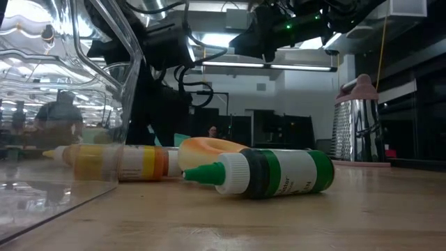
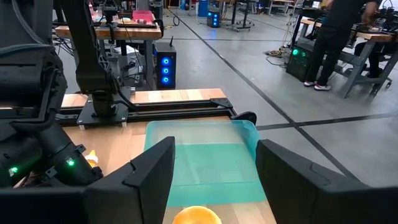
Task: Pick & Place Food Item
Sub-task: Put the popcorn pack into the blue bin
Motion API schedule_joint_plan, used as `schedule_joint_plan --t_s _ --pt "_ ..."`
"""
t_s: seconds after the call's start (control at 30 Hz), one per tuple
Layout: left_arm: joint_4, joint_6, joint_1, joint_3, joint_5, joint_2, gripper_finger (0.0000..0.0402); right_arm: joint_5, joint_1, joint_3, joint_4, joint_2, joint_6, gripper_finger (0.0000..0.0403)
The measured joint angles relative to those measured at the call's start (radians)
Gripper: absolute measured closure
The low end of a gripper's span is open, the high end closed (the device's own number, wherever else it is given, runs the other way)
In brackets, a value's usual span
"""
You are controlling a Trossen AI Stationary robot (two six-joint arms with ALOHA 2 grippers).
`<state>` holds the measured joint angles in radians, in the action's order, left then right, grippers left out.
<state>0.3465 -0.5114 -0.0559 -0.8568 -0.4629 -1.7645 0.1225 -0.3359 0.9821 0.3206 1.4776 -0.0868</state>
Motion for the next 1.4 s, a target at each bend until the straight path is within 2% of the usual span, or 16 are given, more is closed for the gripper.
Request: schedule_joint_plan --t_s 0.23,0.47,0.67,1.0,1.23,1.4 --pt "-0.041 0.026 0.009 0.020 -0.007 -0.013 0.0316 0.002 0.000 0.000 0.000 0.000 0.005 0.0181" --pt "-0.054 0.066 0.027 0.018 -0.017 -0.033 0.0393 0.002 0.000 0.000 0.000 0.000 0.005 0.0181" --pt "-0.012 0.082 0.033 -0.030 0.003 -0.036 0.0399 0.002 0.000 0.000 0.000 0.000 0.008 0.0181" --pt "0.105 0.055 0.035 -0.194 0.041 -0.042 0.0399 0.012 0.000 0.000 0.000 0.000 0.003 0.0181" --pt "0.181 0.034 0.035 -0.268 -0.015 -0.040 0.0399 0.028 0.000 0.000 0.001 0.000 0.000 0.0181" --pt "0.254 0.033 0.035 -0.314 -0.102 -0.037 0.0399 0.028 0.000 0.000 0.011 0.000 -0.003 0.0181"
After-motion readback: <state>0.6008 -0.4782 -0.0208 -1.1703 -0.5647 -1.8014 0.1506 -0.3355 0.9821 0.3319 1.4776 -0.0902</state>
